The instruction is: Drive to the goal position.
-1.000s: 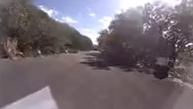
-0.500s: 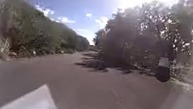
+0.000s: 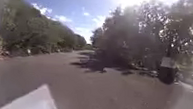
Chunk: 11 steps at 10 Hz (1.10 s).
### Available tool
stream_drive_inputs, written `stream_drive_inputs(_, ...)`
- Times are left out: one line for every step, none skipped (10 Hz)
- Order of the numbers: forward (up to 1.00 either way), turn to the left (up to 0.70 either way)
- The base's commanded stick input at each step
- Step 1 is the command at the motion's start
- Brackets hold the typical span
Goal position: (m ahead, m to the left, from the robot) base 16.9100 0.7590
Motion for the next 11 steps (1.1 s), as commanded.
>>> stream_drive_inputs(0.50,-0.50)
stream_drive_inputs(0.50,-0.50)
stream_drive_inputs(0.50,-0.50)
stream_drive_inputs(0.50,-0.25)
stream_drive_inputs(0.50,0.00)
stream_drive_inputs(0.50,0.00)
stream_drive_inputs(0.50,0.00)
stream_drive_inputs(0.50,0.00)
stream_drive_inputs(0.50,0.00)
stream_drive_inputs(0.50,0.00)
stream_drive_inputs(0.50,0.00)
